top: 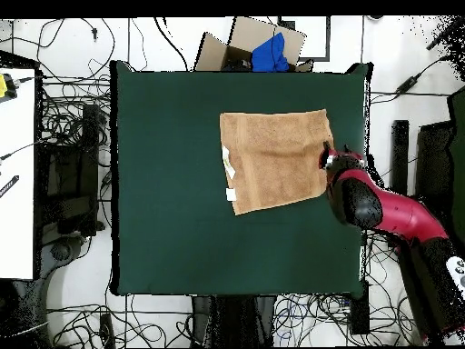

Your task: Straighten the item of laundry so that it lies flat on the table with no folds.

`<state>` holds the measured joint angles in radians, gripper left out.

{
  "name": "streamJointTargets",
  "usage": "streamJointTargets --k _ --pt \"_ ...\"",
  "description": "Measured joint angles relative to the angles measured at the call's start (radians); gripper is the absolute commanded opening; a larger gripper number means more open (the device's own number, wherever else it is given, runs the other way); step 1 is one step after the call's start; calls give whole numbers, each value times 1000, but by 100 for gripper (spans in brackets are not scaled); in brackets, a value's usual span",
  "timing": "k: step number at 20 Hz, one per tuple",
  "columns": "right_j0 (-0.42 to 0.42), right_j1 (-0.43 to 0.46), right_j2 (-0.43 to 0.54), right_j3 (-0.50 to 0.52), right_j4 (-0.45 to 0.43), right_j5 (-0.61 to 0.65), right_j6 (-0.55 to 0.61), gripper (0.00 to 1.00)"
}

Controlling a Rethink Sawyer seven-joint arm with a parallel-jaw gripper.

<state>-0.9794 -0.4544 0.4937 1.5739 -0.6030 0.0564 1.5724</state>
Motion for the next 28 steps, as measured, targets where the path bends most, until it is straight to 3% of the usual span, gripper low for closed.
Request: streamJointTargets --k 28 --pt "57 2 0 -22 14 0 0 100"
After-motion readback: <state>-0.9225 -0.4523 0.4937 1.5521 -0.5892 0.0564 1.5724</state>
